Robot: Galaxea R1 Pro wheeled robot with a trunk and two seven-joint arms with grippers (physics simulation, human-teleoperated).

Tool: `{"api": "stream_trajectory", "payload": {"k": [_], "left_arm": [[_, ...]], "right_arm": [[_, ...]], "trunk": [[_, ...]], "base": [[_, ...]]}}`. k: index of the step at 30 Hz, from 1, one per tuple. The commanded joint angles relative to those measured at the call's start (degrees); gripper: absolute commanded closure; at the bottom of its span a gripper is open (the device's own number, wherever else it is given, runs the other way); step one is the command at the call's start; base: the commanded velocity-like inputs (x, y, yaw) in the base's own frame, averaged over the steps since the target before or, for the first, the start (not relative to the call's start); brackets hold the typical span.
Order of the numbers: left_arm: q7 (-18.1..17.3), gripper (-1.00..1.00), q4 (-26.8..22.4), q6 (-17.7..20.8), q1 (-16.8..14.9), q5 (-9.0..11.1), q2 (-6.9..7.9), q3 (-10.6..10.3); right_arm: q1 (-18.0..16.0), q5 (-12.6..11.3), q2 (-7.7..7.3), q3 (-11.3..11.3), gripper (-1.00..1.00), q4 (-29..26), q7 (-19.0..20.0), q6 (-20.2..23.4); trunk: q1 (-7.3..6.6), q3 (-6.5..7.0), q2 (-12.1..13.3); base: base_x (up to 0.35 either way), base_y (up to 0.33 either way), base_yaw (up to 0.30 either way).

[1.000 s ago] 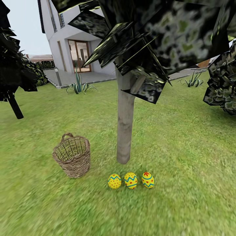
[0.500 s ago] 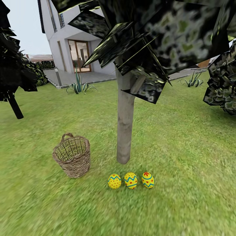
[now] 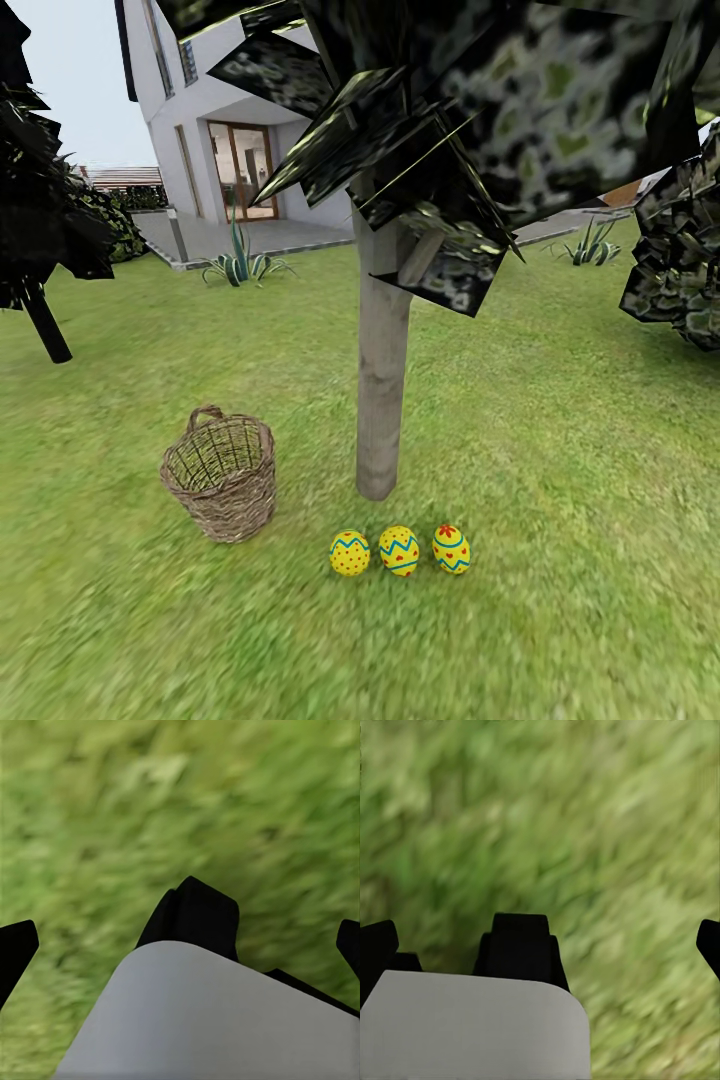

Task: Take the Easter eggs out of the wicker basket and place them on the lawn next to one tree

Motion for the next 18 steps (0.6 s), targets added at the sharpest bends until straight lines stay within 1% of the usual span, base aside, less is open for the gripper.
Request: {"api": "stream_trajectory", "payload": {"k": [1,18], "left_arm": [[0.04,-1.00,0.05,0.17,-0.05,0.54,0.00,-0.48],[0.04,-1.00,0.05,0.17,-0.05,0.54,0.00,-0.48]], "right_arm": [[-0.02,-0.47,0.10,0.49,-1.00,0.15,-0.03,-0.06],[0.73,-0.43,0.26,0.49,-1.00,0.19,0.01,-0.08]], "trunk": [[-0.01,-0.09,-0.02],[-0.01,-1.57,-0.02]], "base": [[0.000,0.000,0.027],[0.000,0.000,0.093]]}}
